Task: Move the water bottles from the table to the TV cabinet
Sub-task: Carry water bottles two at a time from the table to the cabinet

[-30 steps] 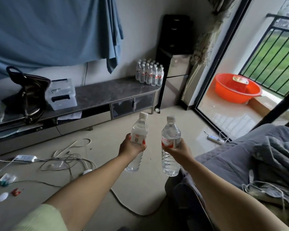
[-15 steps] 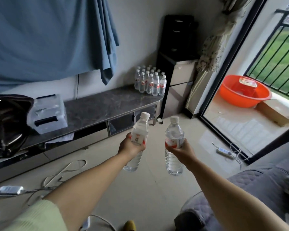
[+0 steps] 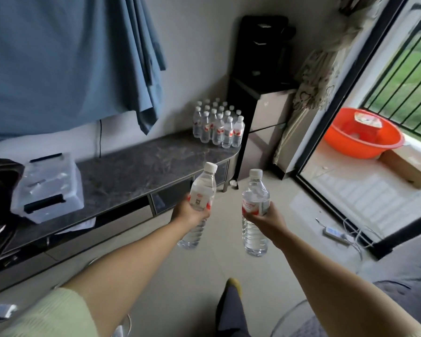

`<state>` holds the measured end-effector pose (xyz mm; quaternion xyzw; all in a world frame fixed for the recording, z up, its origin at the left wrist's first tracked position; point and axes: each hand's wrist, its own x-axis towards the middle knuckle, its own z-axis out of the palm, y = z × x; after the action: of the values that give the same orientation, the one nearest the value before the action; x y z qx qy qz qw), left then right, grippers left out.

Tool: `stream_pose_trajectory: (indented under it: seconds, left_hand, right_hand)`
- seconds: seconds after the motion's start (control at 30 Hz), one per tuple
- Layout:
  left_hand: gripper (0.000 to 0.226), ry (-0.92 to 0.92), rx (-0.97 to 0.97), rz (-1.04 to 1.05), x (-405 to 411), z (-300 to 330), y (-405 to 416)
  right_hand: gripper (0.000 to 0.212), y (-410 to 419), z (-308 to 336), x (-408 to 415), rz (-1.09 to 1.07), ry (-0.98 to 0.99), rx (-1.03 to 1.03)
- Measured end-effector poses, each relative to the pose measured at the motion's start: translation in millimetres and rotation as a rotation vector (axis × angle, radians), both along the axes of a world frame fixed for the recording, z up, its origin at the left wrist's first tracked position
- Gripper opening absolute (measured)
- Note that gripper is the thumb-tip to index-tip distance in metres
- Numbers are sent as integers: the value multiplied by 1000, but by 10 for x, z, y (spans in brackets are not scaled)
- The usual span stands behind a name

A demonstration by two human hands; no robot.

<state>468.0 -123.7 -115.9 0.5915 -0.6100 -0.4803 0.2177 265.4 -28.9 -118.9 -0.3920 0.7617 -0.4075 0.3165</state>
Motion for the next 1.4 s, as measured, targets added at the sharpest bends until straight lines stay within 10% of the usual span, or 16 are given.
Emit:
stream_pose_trajectory:
  seconds: [0.57, 1.4]
  left_hand:
    - [49, 66, 93, 182, -1306, -117, -2009]
    - [60, -70, 219, 101, -1280, -913, -5934]
  right_hand:
    - [35, -2383, -213, -1514, 128, -79, 90]
    - [65, -5871, -849, -1368, -97, -147, 290]
